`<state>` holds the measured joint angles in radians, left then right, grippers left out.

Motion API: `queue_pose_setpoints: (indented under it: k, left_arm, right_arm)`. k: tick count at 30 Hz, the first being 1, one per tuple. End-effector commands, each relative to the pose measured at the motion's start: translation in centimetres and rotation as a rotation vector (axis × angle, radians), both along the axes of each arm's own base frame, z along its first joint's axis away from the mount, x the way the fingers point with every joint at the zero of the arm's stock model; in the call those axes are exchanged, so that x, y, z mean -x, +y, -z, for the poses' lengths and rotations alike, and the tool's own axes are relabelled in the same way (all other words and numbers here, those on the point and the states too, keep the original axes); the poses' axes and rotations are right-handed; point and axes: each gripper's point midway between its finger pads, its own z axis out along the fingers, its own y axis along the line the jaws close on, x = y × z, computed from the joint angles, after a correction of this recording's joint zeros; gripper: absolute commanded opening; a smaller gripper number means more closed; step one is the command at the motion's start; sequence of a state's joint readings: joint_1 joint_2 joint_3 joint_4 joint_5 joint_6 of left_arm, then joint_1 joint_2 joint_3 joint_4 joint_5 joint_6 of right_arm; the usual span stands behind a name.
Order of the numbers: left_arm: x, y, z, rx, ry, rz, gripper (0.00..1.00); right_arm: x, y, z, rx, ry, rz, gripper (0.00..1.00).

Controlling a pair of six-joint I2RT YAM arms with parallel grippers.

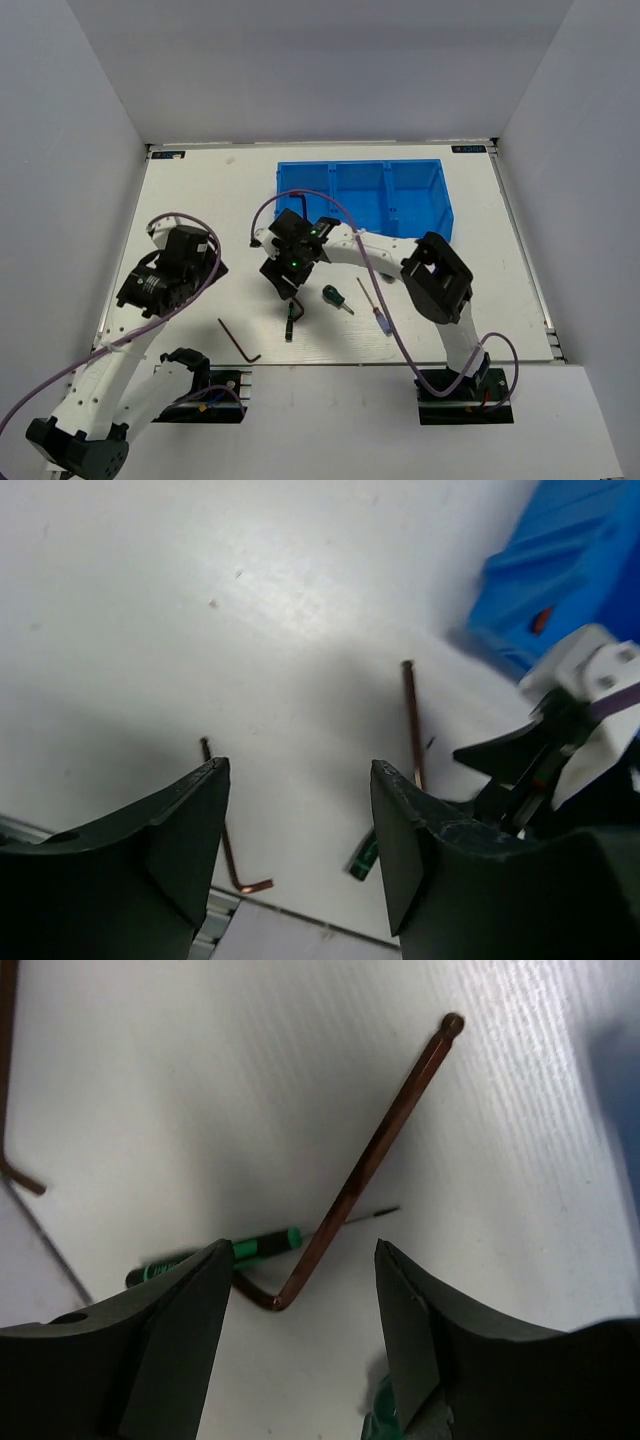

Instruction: Sort the tools into containers

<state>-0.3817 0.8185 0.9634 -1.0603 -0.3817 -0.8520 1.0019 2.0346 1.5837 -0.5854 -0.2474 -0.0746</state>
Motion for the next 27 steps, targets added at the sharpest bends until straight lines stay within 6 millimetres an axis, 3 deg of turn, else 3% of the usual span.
queue_pose_setpoints:
  k: [1, 6, 18, 20, 21, 22, 24, 27]
  left_arm:
    - [2.6, 0.9, 1.3, 0.007, 0.073, -0.054, 0.69]
    - [4.4, 0.2, 3.1, 0.040, 0.147, -0.014, 0.69]
    - [6.4, -1.1, 6.4, 0.099, 0.245, 0.028, 0.69]
    - [6.5, -1.3, 6.8, 0.107, 0.254, 0.034, 0.68]
    - [6.9, -1.4, 7.5, 0.109, 0.277, 0.039, 0.68]
    - [6.8, -1.4, 7.9, 0.113, 0.279, 0.031, 0.68]
    - [7.5, -1.7, 9.3, 0.130, 0.315, 0.034, 0.68]
    - [8.0, -2.2, 11.1, 0.155, 0.360, 0.031, 0.66]
  right_arm:
    - [-2.2, 1.1, 0.2, 0.013, -0.064, 0.097, 0.64]
    - [-2.0, 1.3, 2.9, 0.072, -0.073, 0.091, 0.64]
    - [-2.8, 2.3, 5.7, 0.120, -0.143, 0.047, 0.56]
    - [-2.9, 1.8, 6.4, 0.149, -0.153, 0.043, 0.40]
    - [-2.8, 1.5, 6.6, 0.164, -0.157, 0.044, 0.24]
    - [-2.7, 1.1, 6.9, 0.176, -0.156, 0.039, 0.15]
    - [-2.4, 0.4, 7.3, 0.200, -0.148, 0.032, 0.00]
    - [-1.7, -0.6, 7.4, 0.219, -0.118, 0.045, 0.00]
